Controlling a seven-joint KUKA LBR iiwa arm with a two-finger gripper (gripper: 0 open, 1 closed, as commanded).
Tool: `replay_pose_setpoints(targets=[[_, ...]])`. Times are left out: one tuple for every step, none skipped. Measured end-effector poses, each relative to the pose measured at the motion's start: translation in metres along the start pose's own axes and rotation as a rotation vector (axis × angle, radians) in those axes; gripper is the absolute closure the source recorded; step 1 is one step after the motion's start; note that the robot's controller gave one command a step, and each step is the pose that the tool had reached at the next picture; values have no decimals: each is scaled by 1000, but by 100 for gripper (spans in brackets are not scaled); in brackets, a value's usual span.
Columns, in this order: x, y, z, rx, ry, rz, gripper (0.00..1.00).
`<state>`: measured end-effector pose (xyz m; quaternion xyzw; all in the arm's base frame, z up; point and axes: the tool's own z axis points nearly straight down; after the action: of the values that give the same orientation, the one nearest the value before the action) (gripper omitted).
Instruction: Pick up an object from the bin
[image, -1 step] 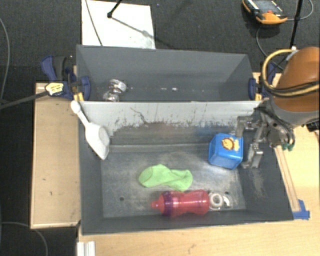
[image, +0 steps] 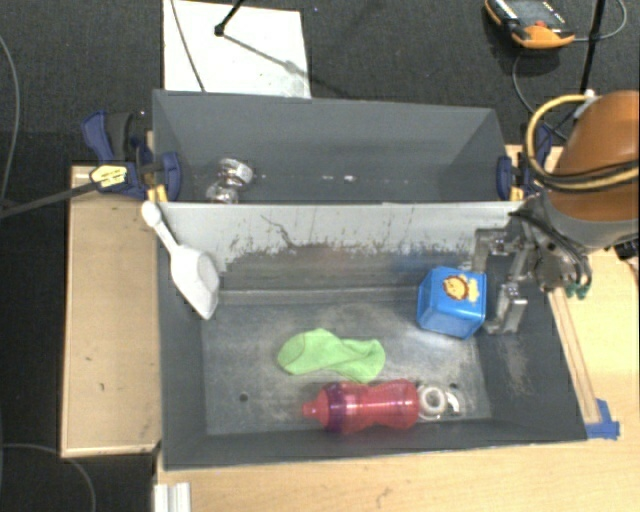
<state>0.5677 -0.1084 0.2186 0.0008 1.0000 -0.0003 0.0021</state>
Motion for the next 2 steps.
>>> replay_pose_setpoints(targets=[[72,34,47,-1,0,108,0],[103,37,60,-1,4,146,0]])
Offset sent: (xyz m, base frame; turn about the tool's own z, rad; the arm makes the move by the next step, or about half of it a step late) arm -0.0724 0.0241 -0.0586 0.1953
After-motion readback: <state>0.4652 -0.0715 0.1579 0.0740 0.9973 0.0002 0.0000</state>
